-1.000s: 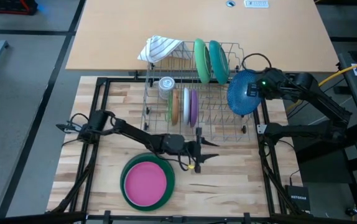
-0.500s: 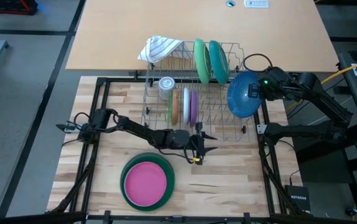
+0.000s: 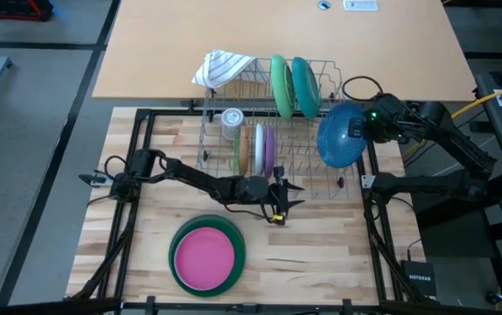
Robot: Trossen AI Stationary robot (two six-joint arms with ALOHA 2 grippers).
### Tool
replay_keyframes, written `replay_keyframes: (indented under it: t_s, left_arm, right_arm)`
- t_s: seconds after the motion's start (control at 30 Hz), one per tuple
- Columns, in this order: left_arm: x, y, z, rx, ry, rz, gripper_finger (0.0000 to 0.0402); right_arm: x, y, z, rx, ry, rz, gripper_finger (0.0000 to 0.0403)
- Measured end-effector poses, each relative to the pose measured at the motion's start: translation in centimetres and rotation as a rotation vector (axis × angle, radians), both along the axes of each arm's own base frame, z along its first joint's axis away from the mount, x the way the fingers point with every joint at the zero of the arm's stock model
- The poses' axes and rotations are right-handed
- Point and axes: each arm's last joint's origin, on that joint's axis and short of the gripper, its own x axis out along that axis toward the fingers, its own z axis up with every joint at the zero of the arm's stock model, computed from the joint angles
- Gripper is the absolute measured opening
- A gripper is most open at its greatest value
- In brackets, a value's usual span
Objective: Sort dishes
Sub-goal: Put the blue patterned plate in the dishwasher rack
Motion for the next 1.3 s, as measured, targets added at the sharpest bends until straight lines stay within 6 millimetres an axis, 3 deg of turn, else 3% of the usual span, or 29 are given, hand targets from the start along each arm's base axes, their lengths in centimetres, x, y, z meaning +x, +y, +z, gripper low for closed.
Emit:
replay_keyframes:
  t_s: [0.57, 1.3]
  left_arm:
    - [0.02, 0.73, -0.08, 0.008, 0.013, 0.018, 0.0156]
    - [-0.05, -0.02, -0.16, 0.011, 0.021, 0.006, 0.0156]
  right_arm:
    - [0.16, 0.03, 0.02, 0.028, -0.040, -0.023, 0.0034]
    - [0.24, 0.22, -0.01, 0.112, -0.102, -0.092, 0.0041]
